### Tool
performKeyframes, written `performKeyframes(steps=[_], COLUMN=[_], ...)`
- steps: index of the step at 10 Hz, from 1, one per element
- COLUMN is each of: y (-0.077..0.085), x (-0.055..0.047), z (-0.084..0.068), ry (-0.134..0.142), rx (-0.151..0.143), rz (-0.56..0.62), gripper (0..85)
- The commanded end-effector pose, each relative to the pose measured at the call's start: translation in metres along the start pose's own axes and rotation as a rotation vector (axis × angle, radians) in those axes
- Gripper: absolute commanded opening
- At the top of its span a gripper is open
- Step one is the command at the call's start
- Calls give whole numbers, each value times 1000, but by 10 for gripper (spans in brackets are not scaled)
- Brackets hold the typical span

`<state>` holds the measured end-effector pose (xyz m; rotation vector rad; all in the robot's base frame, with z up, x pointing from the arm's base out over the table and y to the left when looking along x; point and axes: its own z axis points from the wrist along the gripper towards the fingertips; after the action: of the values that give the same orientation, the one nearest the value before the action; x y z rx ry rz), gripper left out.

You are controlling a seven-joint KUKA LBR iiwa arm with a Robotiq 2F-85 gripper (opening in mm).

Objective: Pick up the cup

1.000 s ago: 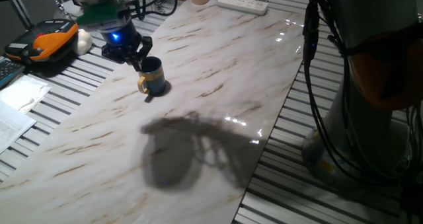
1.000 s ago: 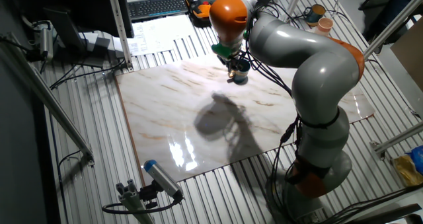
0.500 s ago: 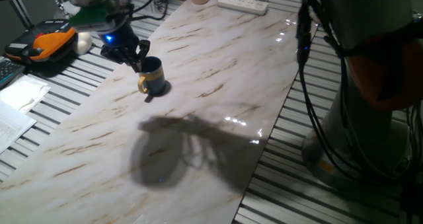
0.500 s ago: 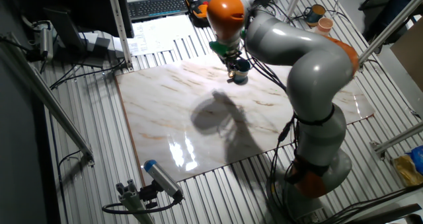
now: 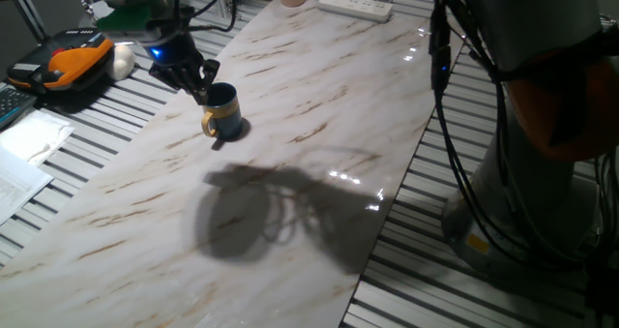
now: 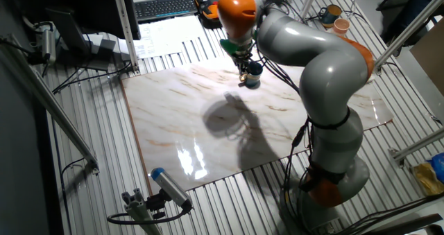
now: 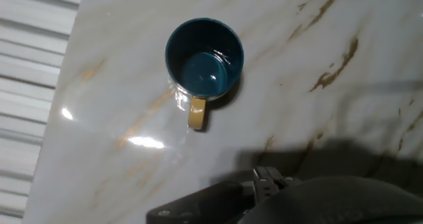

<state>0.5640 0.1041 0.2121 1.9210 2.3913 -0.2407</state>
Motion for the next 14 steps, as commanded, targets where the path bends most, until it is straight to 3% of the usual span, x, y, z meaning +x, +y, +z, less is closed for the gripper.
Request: performKeyframes(steps=[1, 3, 4, 7, 8, 10, 12, 14], y=[0, 0, 0, 0, 1, 1, 2, 6], x=[0, 0, 0, 2, 2, 4, 5, 7], z=[0, 1, 2, 3, 4, 5, 8, 11], ry=[-1, -10, -18, -54, -67, -86, -91, -87], rx=[15, 20, 26, 45, 54, 74, 72, 40], rz=[56, 49, 45, 14, 8, 11, 1, -40], gripper=[0, 0, 170, 170, 340, 340, 340, 340])
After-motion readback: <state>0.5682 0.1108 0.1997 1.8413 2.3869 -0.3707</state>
